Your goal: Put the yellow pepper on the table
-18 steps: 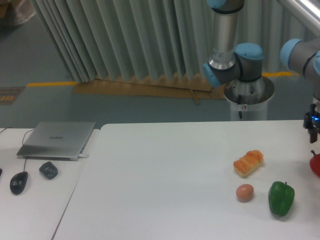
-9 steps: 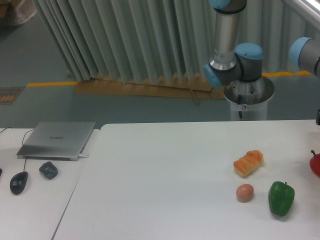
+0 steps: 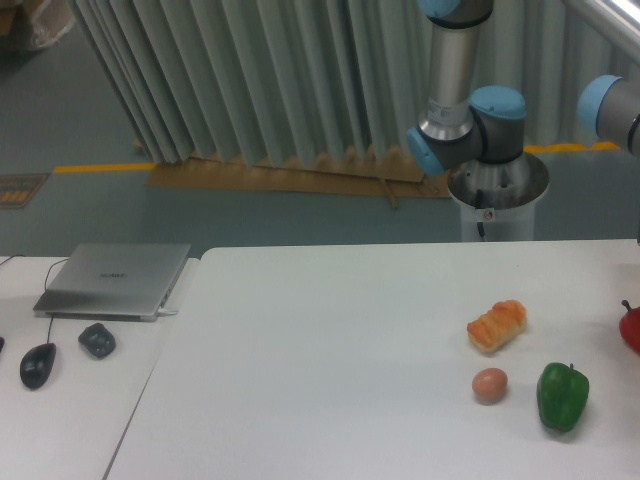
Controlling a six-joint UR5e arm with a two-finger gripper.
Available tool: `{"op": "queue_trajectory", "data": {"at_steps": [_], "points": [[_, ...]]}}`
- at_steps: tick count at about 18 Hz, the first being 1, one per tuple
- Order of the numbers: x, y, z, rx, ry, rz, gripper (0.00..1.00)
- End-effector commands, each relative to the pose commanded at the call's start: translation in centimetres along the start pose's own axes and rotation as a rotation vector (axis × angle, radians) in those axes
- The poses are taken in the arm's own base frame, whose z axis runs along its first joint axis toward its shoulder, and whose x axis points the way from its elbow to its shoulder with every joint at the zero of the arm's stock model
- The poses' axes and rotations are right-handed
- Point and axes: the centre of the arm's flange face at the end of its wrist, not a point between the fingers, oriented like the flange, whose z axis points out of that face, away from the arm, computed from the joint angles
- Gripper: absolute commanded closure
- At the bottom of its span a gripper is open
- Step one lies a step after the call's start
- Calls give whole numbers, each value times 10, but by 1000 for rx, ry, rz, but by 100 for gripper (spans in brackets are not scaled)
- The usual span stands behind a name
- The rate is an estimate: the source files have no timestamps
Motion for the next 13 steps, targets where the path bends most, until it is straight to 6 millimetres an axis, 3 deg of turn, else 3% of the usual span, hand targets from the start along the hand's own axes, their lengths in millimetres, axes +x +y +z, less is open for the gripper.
{"op": "queue_trajectory", "data": {"at_steps": [3,6,9,11,13], "points": [[-5,11,16,6,21,70,0],[-12,45,40,2,19,88,0],[-19,86,42,-2,3,80,0],[-24,95,57,-5,3,106,0],[-26,103,58,-12,-12,102,0]]}}
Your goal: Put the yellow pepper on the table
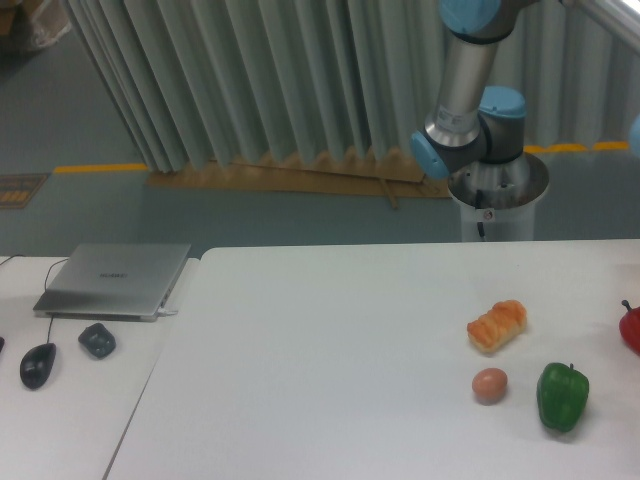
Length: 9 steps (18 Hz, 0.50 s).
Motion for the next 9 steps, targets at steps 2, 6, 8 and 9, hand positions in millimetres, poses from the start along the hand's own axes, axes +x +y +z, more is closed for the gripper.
{"op": "queue_trajectory", "data": {"at_steps": [2,6,8,9], "points": [[-3,1,11,2,9,48,0],[-6,8,26,-5,6,98,0],[-2,22,36,2,19,95,0],[2,29,36,1,20,89,0]]}}
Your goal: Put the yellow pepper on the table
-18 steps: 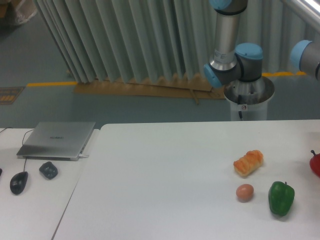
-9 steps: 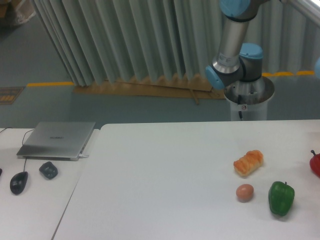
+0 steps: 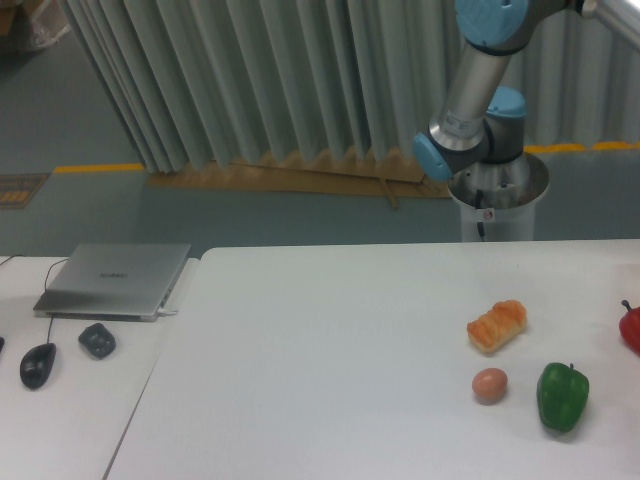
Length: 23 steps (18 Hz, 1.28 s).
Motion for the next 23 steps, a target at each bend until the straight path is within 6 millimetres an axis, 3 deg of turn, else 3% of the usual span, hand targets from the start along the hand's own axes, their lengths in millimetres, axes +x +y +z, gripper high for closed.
{"op": "queue_trajectory", "data": {"at_steps": [14,15,16,17,18,20,23], "points": [[2,8,13,9,16,-11,0],[0,7,15,7,13,-11,4],[0,7,16,6,12,-17,23],[1,7,17,8,14,-28,33],[0,6,17,8,16,-43,49],[1,4,19,10,20,-56,59],[1,3,16,6,17,-66,59]]}}
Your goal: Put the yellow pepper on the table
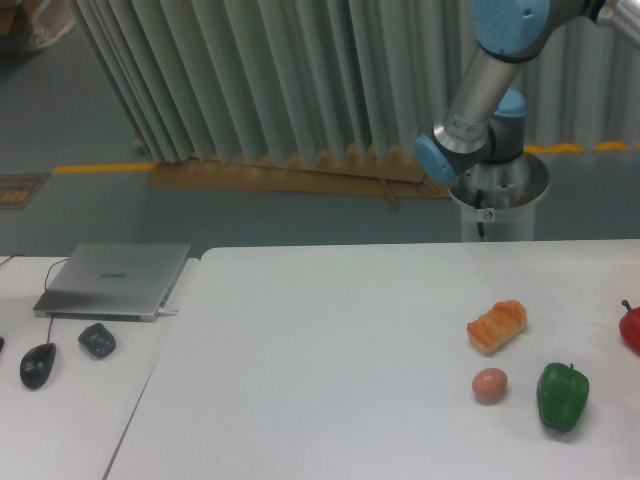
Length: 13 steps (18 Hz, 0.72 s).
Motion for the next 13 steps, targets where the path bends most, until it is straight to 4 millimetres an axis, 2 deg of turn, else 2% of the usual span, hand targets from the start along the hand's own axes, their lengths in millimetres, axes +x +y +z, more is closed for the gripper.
{"op": "queue_trajectory", "data": {"at_steps": [6,8,13], "points": [[5,-5,-21,5,2,-26,59],[8,-8,-34,16,4,-53,59],[23,-34,-73,150,-5,-157,59]]}}
